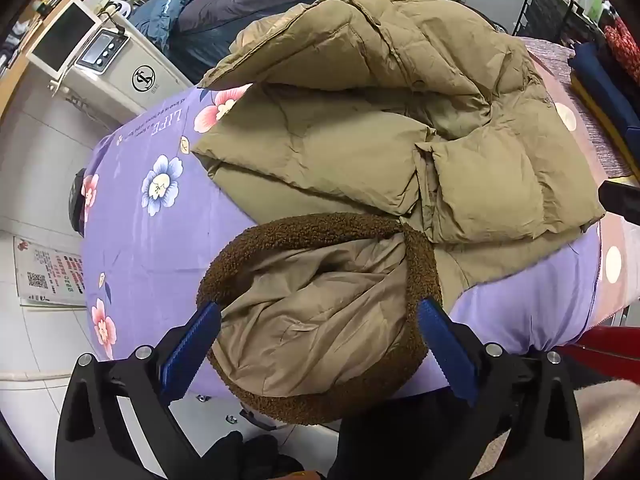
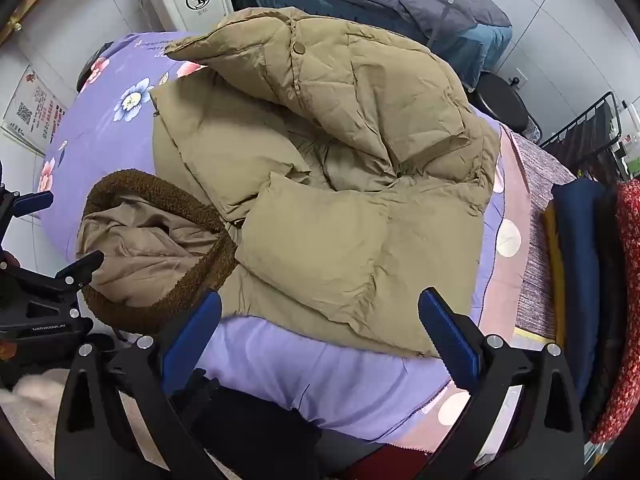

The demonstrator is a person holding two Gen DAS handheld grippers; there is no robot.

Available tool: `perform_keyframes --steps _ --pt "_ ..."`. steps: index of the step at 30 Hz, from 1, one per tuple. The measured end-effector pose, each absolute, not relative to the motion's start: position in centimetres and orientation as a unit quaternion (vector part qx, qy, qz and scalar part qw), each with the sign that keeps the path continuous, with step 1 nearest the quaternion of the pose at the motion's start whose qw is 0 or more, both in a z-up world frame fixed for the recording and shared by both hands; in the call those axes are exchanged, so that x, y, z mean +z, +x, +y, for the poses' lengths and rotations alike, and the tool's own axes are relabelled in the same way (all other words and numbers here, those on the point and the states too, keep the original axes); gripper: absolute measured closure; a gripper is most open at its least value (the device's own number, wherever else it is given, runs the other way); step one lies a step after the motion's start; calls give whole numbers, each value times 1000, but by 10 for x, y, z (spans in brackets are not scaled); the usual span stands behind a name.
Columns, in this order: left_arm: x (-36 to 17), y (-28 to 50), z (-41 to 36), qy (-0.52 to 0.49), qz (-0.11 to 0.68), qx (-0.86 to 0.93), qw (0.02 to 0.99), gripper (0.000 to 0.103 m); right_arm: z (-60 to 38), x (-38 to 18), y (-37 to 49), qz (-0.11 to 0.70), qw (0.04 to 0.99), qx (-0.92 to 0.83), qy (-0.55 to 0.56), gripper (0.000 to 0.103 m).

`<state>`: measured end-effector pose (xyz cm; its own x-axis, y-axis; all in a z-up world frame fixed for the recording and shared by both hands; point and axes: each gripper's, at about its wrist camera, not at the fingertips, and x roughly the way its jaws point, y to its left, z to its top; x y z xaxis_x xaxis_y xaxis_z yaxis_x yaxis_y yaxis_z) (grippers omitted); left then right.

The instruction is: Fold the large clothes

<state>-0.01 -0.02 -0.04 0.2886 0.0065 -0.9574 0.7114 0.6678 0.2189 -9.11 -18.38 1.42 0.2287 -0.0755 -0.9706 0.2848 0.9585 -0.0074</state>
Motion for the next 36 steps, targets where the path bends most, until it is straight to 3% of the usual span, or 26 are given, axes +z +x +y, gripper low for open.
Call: perform_keyframes --steps 36 --pt "-11 -5 2 334 559 -245 719 6 -182 6 -91 620 772 -113 86 6"
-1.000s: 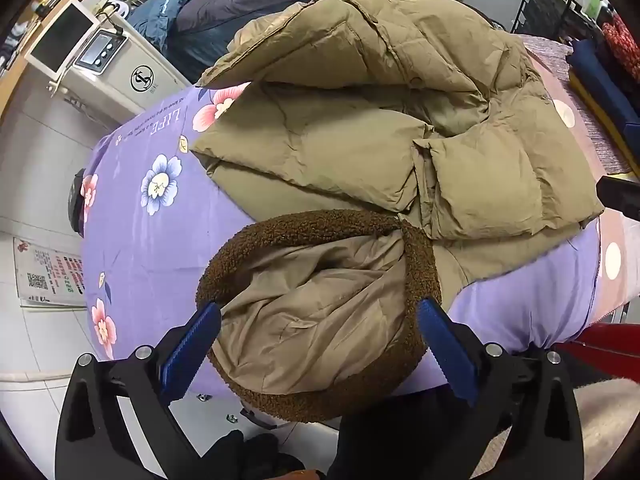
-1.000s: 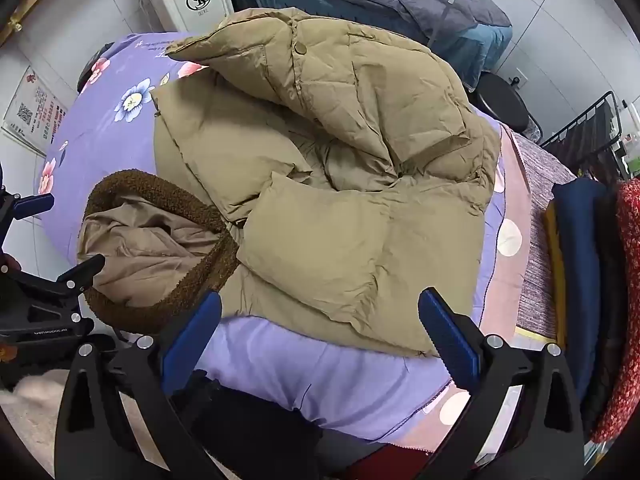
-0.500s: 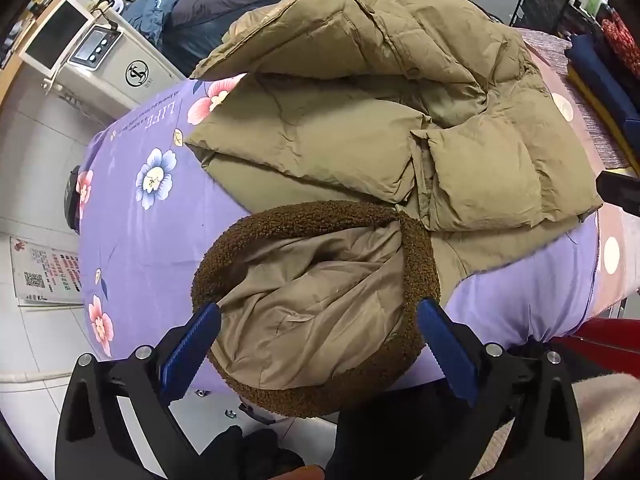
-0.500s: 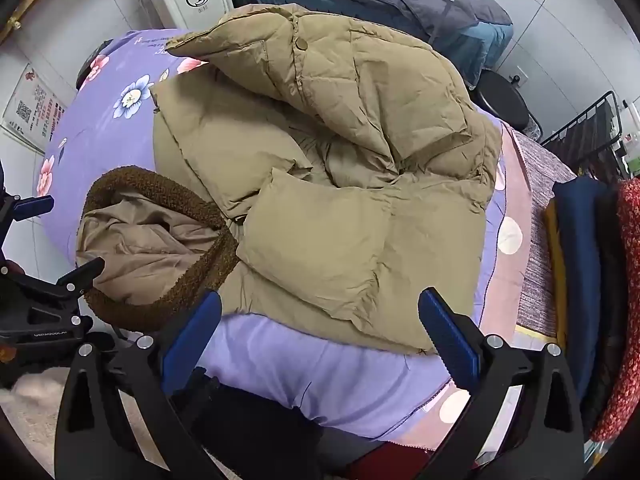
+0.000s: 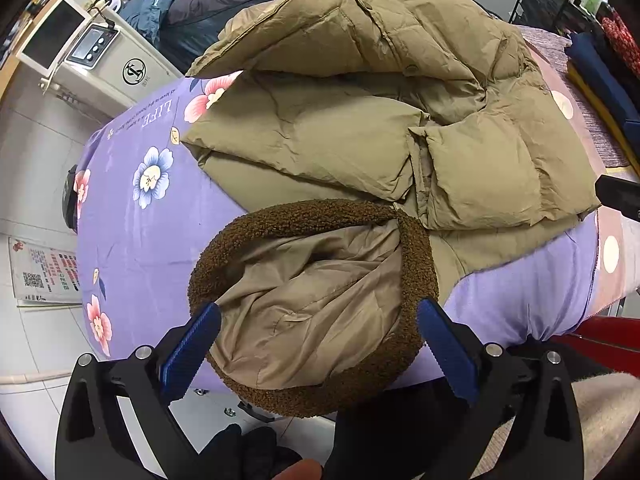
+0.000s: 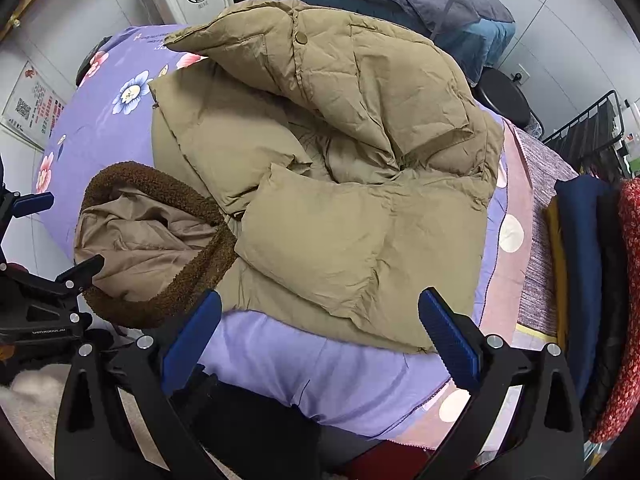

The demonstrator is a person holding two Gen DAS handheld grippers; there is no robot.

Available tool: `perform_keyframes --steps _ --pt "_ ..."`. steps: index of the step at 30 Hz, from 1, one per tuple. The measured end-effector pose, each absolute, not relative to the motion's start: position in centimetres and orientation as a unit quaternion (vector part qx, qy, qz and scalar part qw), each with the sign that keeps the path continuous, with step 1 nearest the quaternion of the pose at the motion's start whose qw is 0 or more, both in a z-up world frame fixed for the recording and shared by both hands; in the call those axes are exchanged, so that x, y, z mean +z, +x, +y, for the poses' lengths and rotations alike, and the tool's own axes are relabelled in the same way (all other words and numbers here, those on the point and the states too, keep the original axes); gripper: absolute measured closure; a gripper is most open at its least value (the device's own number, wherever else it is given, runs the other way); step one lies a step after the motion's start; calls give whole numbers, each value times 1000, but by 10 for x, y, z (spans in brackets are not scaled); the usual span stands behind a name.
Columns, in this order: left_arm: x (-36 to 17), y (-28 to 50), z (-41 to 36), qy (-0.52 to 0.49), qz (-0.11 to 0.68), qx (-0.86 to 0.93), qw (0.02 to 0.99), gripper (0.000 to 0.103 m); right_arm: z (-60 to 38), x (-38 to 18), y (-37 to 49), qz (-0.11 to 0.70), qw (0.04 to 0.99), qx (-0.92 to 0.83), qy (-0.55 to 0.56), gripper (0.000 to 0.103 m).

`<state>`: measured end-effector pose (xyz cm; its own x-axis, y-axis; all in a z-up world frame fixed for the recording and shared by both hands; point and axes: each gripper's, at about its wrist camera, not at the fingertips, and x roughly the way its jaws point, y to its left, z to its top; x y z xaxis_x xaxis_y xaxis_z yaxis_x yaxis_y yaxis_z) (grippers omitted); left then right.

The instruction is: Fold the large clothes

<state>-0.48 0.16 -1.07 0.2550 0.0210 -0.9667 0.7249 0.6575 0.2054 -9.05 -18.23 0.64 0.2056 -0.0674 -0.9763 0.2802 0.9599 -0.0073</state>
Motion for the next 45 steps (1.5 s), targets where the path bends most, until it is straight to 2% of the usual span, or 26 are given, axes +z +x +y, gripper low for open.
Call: perform_keyframes --steps 45 --pt "-12 -5 2 333 568 -245 712 6 -179 2 -93 621 771 -112 85 6"
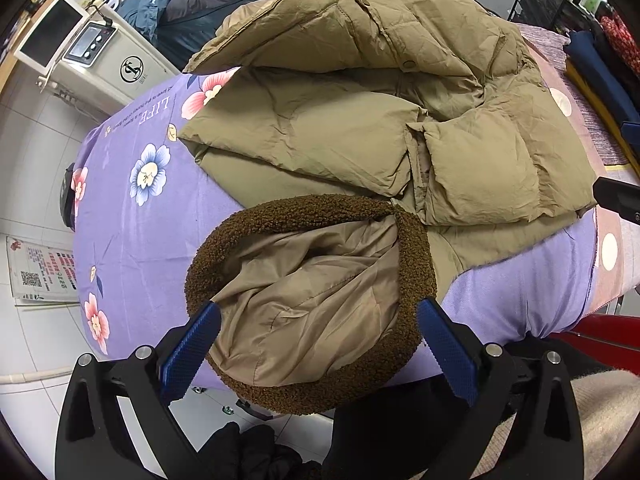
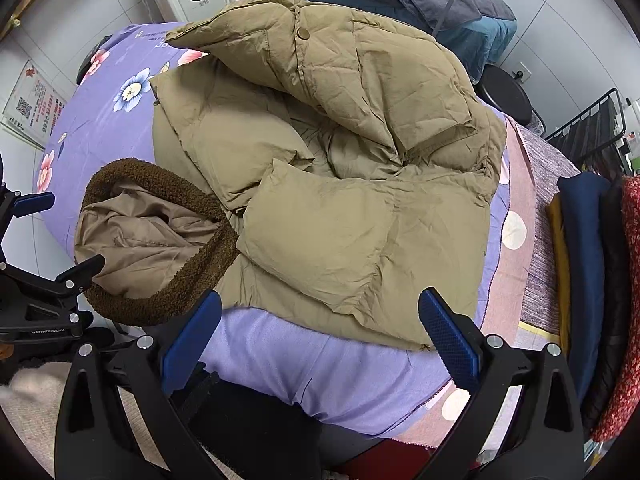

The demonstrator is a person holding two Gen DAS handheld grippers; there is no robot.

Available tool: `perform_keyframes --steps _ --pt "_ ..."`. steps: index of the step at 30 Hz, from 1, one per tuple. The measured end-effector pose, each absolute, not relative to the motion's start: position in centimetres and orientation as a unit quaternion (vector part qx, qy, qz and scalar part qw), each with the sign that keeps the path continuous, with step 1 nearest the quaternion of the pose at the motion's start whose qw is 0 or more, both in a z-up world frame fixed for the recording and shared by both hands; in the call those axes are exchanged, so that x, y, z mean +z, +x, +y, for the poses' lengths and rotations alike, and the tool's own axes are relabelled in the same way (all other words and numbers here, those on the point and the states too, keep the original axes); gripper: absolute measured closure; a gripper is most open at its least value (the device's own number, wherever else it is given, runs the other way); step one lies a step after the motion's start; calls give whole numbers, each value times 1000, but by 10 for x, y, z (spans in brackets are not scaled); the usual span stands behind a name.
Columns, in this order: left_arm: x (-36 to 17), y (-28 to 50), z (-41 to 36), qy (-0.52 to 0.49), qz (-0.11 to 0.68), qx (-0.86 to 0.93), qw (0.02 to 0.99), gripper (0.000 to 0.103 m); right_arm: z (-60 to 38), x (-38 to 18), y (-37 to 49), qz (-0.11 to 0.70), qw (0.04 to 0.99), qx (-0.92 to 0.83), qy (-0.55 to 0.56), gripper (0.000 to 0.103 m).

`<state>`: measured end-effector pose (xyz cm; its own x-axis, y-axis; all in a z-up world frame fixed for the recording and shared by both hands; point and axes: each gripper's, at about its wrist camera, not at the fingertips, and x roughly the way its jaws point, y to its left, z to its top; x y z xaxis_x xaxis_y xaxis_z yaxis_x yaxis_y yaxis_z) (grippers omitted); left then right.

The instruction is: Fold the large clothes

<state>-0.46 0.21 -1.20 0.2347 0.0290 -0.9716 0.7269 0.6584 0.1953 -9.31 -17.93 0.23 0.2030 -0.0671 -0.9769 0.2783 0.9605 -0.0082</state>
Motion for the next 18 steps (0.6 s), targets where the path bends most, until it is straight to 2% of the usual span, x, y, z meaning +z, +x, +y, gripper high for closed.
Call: perform_keyframes --steps 18 --pt "-13 -8 0 336 566 -247 711 6 -178 2 -94 625 769 -110 85 6"
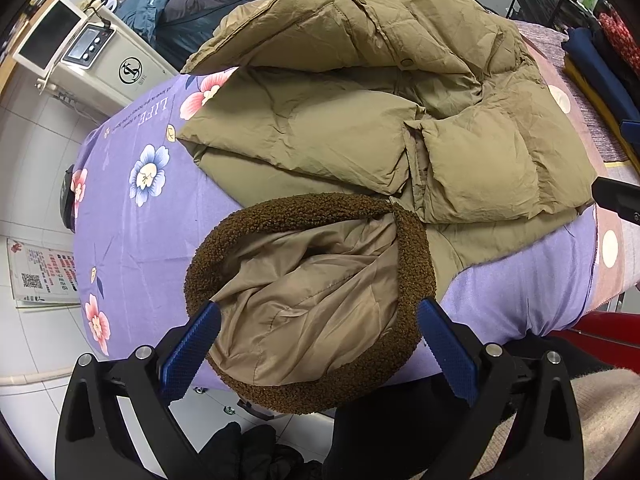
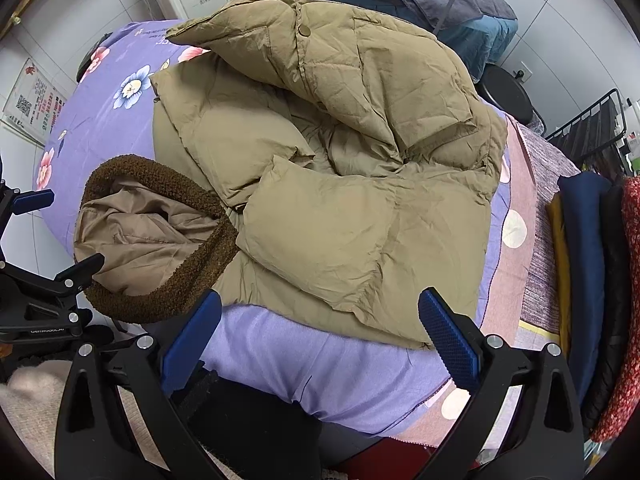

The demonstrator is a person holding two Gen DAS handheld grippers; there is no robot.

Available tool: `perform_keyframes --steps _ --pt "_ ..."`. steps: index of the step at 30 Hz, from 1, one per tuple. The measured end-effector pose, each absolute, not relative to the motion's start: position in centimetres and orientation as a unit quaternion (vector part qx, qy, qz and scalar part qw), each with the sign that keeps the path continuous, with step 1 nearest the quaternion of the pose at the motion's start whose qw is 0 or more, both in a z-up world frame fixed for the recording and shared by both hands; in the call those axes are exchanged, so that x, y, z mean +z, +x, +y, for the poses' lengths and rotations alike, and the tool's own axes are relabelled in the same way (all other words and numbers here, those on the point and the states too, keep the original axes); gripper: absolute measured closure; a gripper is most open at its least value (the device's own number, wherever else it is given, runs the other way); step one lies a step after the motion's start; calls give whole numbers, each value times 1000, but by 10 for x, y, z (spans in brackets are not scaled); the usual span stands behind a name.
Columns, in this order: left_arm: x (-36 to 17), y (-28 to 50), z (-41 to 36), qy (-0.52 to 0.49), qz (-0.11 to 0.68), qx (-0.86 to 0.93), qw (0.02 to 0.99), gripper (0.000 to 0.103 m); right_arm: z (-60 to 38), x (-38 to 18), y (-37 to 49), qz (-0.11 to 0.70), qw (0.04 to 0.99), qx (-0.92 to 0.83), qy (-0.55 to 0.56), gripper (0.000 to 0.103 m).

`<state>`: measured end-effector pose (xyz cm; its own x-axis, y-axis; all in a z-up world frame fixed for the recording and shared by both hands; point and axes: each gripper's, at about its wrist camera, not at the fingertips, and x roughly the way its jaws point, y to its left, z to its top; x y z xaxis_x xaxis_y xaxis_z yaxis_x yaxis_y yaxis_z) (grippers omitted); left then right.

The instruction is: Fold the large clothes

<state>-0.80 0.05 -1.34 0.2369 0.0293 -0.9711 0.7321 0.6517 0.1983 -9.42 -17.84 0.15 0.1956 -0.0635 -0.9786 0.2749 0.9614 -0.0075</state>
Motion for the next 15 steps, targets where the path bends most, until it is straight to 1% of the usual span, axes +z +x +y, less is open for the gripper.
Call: perform_keyframes --steps 15 --pt "-17 -9 -1 338 569 -248 708 6 -181 -1 -94 628 766 -109 85 6"
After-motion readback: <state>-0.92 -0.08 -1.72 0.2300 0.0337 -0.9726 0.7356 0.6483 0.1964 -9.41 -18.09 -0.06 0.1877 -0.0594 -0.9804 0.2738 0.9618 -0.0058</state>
